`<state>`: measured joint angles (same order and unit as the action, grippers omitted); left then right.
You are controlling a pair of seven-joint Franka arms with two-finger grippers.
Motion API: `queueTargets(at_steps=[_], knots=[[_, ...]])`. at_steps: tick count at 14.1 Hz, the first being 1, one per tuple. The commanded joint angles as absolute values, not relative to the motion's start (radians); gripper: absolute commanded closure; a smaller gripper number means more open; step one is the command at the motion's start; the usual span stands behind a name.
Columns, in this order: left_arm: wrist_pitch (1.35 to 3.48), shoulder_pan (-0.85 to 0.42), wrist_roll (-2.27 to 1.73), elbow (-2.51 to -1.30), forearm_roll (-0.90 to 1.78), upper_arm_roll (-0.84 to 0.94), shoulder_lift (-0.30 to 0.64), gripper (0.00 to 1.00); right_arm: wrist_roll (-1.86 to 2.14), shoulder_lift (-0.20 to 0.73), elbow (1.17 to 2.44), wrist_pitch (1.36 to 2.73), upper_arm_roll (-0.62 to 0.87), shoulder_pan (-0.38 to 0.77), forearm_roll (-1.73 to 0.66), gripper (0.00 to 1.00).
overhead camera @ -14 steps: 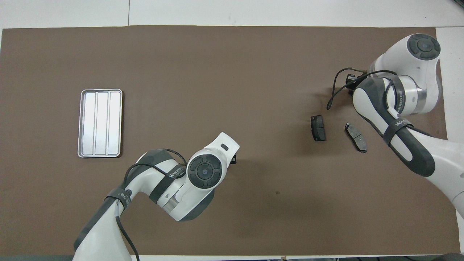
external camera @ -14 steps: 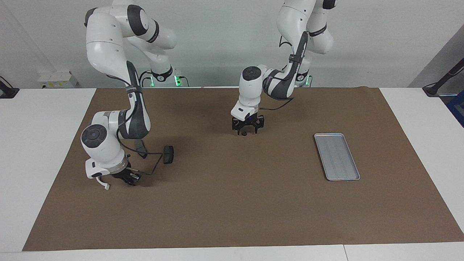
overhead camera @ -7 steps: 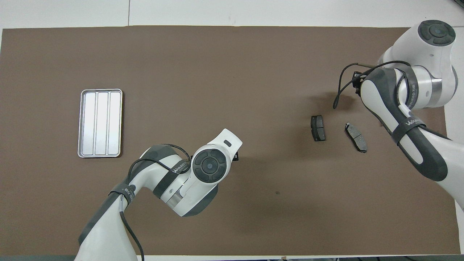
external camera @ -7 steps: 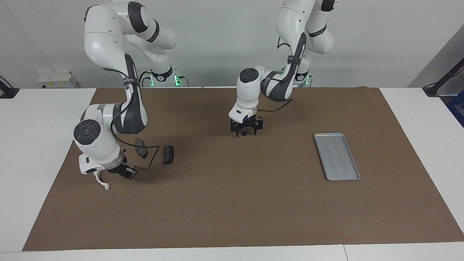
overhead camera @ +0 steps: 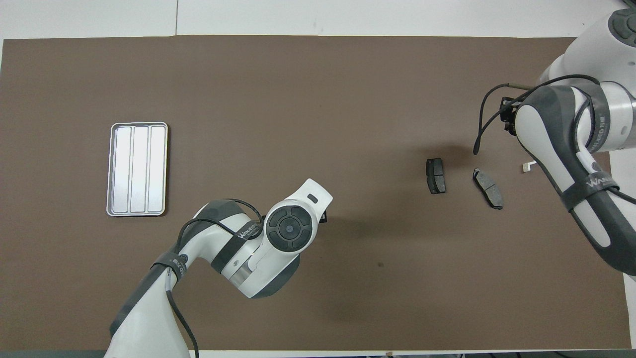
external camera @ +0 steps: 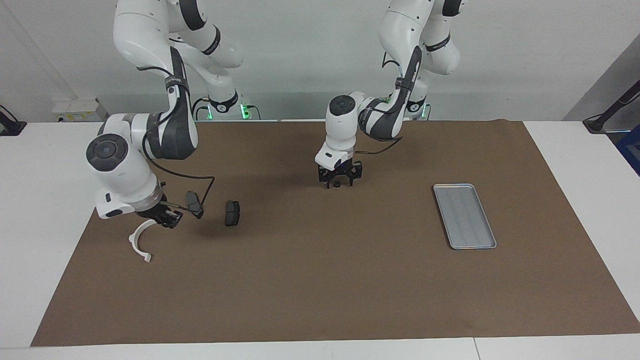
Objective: Pick bearing gear from pile to tray
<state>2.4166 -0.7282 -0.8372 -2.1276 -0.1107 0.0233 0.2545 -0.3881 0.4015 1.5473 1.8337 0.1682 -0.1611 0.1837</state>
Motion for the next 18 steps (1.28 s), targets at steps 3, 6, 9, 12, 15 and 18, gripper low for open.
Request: queueTargets(at_steps=[3,6,9,12,15,18], knots=[[2.404,-0.75,-0.871,-2.126,-0.133,0.011,0.255,0.26,-0.368,0.347,1.536,1.747,0.221,-0.169,0.195,1.0],[2.404,-0.75,-0.871,-2.123,-0.133,0.011,0.256,0.46,-0.368,0.31,1.531,1.715,0.227,-0.167,0.161,1.0],[2.402,-0.749,-0.868,-2.118,-0.133,0.011,0.256,0.73,-0.37,0.282,1.531,1.683,0.245,-0.167,0.16,1.0],[2.396,-0.747,-0.865,-2.114,-0.133,0.011,0.256,0.84,-0.373,0.255,1.531,1.655,0.258,-0.167,0.141,1.0],[2.37,-0.733,-0.853,-2.092,-0.135,0.008,0.25,0.88,-0.377,0.233,1.531,1.635,0.262,-0.164,0.138,1.0],[2.341,-0.623,-0.72,-2.071,-0.133,-0.008,0.19,0.88,-0.379,0.224,1.531,1.628,0.262,-0.152,0.135,1.0]])
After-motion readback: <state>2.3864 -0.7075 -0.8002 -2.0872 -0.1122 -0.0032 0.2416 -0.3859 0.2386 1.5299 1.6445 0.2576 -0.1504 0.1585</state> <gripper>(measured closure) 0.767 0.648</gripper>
